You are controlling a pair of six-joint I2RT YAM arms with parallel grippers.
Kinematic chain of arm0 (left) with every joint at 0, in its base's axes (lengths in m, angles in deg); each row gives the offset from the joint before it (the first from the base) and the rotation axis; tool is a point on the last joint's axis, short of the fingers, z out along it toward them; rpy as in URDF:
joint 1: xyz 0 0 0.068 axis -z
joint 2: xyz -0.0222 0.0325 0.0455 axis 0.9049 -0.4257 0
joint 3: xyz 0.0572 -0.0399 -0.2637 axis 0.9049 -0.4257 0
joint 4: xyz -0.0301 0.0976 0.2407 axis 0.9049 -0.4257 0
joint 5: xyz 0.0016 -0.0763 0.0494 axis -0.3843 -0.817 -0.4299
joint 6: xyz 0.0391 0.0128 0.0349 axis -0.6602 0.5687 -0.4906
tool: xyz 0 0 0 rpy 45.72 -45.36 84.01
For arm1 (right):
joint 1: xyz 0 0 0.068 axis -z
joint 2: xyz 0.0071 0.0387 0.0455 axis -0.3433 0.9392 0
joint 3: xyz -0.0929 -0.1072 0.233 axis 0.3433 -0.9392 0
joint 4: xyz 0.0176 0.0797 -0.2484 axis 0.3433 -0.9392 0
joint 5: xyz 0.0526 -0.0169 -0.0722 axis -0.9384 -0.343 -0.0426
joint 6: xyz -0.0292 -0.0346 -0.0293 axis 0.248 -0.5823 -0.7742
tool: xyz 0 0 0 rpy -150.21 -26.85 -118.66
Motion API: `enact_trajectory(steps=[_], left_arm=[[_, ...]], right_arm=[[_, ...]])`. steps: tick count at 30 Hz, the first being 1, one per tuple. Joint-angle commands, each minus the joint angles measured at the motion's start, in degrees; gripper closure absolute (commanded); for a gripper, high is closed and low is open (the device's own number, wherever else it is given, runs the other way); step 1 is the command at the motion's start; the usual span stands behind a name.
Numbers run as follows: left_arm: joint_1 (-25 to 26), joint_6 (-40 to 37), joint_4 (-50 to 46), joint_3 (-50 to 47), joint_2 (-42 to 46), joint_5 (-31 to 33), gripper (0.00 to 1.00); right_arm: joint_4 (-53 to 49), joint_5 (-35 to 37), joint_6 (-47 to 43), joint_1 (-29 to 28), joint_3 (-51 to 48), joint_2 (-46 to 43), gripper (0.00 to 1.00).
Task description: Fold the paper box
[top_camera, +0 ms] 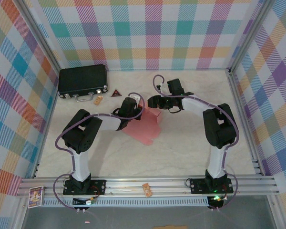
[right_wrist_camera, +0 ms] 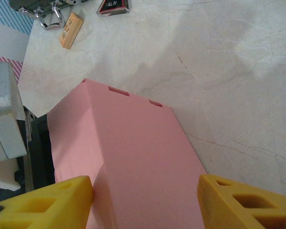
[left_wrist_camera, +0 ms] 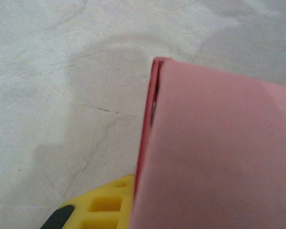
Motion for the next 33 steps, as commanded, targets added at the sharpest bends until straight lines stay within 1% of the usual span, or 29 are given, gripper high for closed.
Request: enact_trajectory(steps=[1, 6, 11, 20, 29, 33], left_arm=[[1.53, 0.06, 1.09, -1.04, 0.34, -2.51, 0.84], [1.48, -1.71, 0.89, -3.55, 2.93, -2.99, 0.77], [1.46, -2.90, 0.27, -4.98, 4.60, -3.45, 0.70], [1.48, -5.05, -2.25, -5.49, 6.28, -4.79, 0.64], [1.39, -6.71, -3.28, -7.17, 8.63, -2.75, 0.62], [0.54, -7.01, -2.06, -9.32, 10.25, -5.08, 0.61]], right_arm=[[-3.73, 2.11, 0.24, -1.77, 0.46, 1.67, 0.39], [-4.77, 5.67, -0.06, -1.59, 0.73, 0.95, 0.39], [-5.71, 7.07, -0.37, -1.24, 1.16, 0.40, 0.39], [-6.99, 7.84, -0.72, -0.72, 2.43, 0.31, 0.38], [-8.05, 8.10, -1.21, -0.03, 2.93, 0.38, 0.38], [-8.72, 7.01, -1.60, 0.25, 3.71, 0.76, 0.38]])
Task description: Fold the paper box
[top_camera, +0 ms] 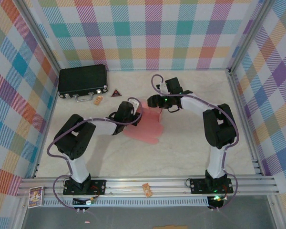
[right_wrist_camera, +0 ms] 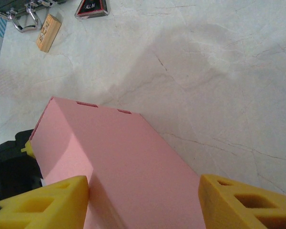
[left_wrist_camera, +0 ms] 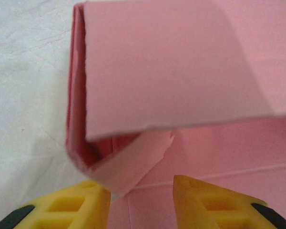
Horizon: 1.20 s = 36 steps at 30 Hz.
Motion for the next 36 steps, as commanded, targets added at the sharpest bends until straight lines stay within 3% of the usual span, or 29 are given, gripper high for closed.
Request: enact_trajectory(steps=[1, 22, 29, 33, 36], left_arm=[[-0.03, -1.08, 1.06, -2.36, 2.93, -2.65, 0.61], [-7.97, 0.57, 6.64, -6.28, 5.82, -11.30, 0.61], [-8.74, 0.48, 6.12, -4.46, 3.13, -10.16, 0.64], [-8.87, 0.21, 8.94, -3.39, 1.00, -13.55, 0.66], [-9.04, 0.57, 5.53, -0.31, -0.85, -15.09, 0.68]], right_arm=[[-3.91, 0.85, -1.46, 0.52, 1.12, 0.91, 0.38], [-8.71, 0.97, -5.47, 0.59, 3.76, 2.22, 0.37], [-9.05, 0.99, -5.61, 0.60, 4.41, 2.37, 0.37], [-9.29, 1.00, -5.54, 0.61, 4.60, 2.65, 0.37], [-9.39, 0.79, -5.52, 0.61, 4.67, 2.74, 0.37]])
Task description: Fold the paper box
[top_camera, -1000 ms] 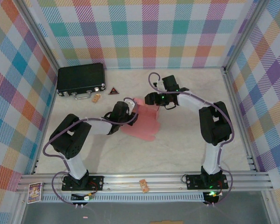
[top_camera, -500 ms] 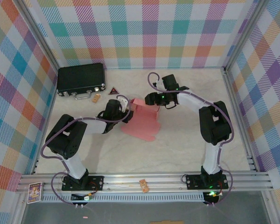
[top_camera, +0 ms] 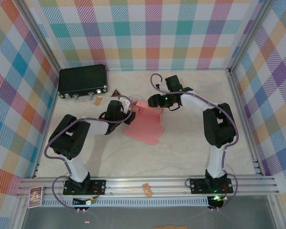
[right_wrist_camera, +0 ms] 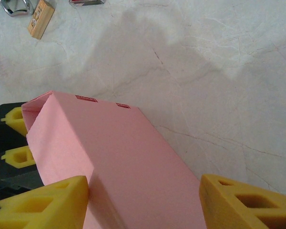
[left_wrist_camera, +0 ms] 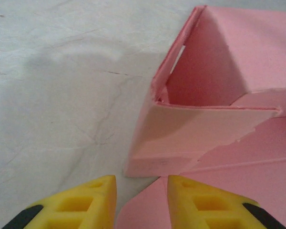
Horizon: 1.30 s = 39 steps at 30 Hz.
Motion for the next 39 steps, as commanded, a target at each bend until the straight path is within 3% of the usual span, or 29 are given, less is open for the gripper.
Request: enact_trajectory(steps=[1, 16, 39], left_arm=[[-0.65, 0.58, -0.77, 3.75, -1.97, -3.13, 0.69], [-0.56, 5.99, -1.53, 8.82, -6.55, -6.86, 0.76], [0.25, 7.59, -4.85, 12.63, -7.91, -6.75, 0.76]], right_arm=[[-2.98, 0.72, -1.03, 0.28, 0.85, 1.64, 0.37], [-3.04, 0.61, 0.03, 0.23, 1.04, 2.25, 0.37], [-2.11, 2.13, 3.47, 1.06, -0.33, 2.23, 0.38]])
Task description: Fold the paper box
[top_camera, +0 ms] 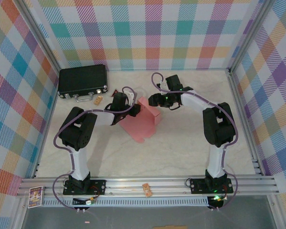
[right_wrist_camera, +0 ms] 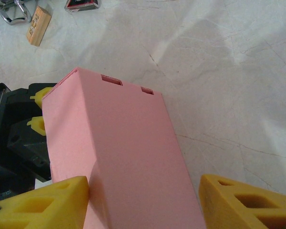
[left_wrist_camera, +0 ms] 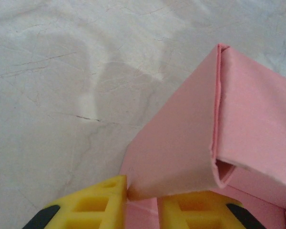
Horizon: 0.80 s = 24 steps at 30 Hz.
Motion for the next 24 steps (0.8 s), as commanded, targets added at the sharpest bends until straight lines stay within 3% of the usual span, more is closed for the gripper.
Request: enact_trajectory(steps=[1, 4, 9, 12, 18, 22, 24], left_arm=[[0.29, -0.28, -1.54, -0.67, 2.15, -0.36, 0.72], [0.29, -1.79, -1.78, -3.18, 5.55, 0.84, 0.63], [0.29, -3.12, -5.85, -5.99, 12.96, 1.70, 0.56], [0.29, -1.53, -9.40, -7.50, 18.80, 2.69, 0.45], [0.21, 9.42, -18.54, -13.40, 31.59, 9.03, 0.41], [0.20, 23.79, -27.57, -17.93, 38.62, 16.41, 0.43], [0.15, 28.03, -28.63, -20.51, 40.11, 15.43, 0.43]], right_arm=[[-1.78, 3.16, 1.22, 0.65, -1.30, 1.01, 0.38], [-1.90, 4.62, 1.09, 1.09, -1.61, -0.49, 0.37], [-3.05, 7.46, 0.49, 1.58, -0.94, -2.32, 0.35], [-3.88, 7.91, -0.03, 1.72, -0.04, -2.45, 0.35], [-5.07, 8.18, -1.02, 1.93, 1.42, -2.12, 0.35], [-5.36, 8.36, -1.31, 2.00, 1.56, -1.45, 0.35], [-5.35, 8.22, -1.35, 2.02, 1.55, -1.26, 0.35]])
